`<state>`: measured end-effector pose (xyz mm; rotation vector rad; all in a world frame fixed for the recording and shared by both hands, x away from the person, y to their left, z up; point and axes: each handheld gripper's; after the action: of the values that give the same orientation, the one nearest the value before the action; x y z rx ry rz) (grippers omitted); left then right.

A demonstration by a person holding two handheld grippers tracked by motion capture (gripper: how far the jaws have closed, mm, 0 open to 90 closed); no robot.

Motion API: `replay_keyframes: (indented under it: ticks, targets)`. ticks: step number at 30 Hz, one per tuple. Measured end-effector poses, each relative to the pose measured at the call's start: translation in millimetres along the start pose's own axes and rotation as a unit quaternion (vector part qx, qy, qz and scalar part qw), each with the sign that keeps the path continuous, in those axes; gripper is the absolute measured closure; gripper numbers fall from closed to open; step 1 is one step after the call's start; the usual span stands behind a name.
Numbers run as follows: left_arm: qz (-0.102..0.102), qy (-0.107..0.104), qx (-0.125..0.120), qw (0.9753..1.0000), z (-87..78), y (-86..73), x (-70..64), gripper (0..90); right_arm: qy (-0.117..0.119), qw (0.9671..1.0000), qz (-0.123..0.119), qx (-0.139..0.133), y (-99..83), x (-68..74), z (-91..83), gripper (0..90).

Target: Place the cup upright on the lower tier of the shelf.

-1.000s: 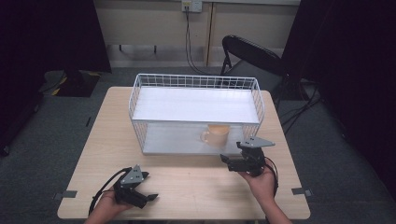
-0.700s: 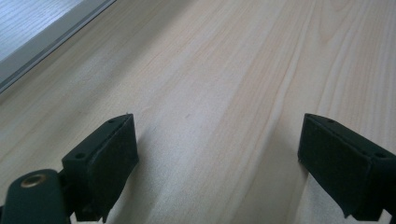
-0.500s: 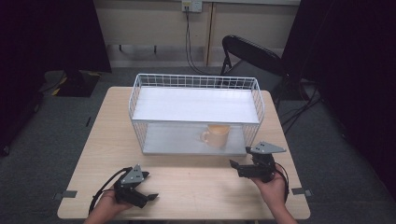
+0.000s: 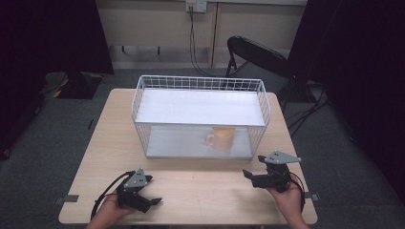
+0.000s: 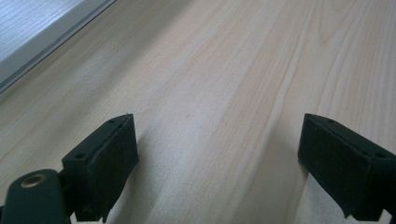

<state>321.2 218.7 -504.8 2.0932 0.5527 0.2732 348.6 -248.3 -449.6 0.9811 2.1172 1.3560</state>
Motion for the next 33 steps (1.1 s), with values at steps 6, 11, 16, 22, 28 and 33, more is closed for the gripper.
replay_keyframes:
  ticks: [6,11,16,22,28,33]
  targets:
    - [0.001,0.003,0.001,1.0,-0.5,-0.2,-0.2,11.6,0.013,0.9997,-0.017,0.006,-11.0,-2.1,-3.1,15.3]
    - [0.0,0.004,0.001,1.0,-0.8,-0.4,-0.7,11.6,0.015,0.9996,-0.02,0.013,-18.3,-4.5,-2.6,15.3]
    - [-0.001,0.004,0.001,1.0,-0.8,-0.4,-0.7,11.6,0.015,0.9995,-0.022,0.016,-23.6,-8.0,-3.8,15.4]
    - [-0.001,0.004,0.001,1.0,-0.8,-0.4,-0.7,11.6,0.011,0.9992,-0.025,0.028,-37.1,-12.5,-4.6,15.4]
    - [-0.001,0.004,0.001,1.0,-0.8,-0.4,-0.7,11.6,0.011,0.9981,-0.044,0.042,-48.3,-15.1,-4.2,15.4]
    - [-0.001,0.004,0.001,1.0,-0.8,-0.4,-0.7,11.6,0.009,0.9979,-0.048,0.043,-52.0,-16.9,-4.4,15.4]
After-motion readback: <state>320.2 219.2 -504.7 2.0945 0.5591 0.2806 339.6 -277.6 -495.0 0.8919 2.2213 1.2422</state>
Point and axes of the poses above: each handheld gripper's, and its own axes: z roughly forward along the jaws, y roughly out of its top, x roughly to its left, and after that the axes turned 9 degrees about -x, right-handed
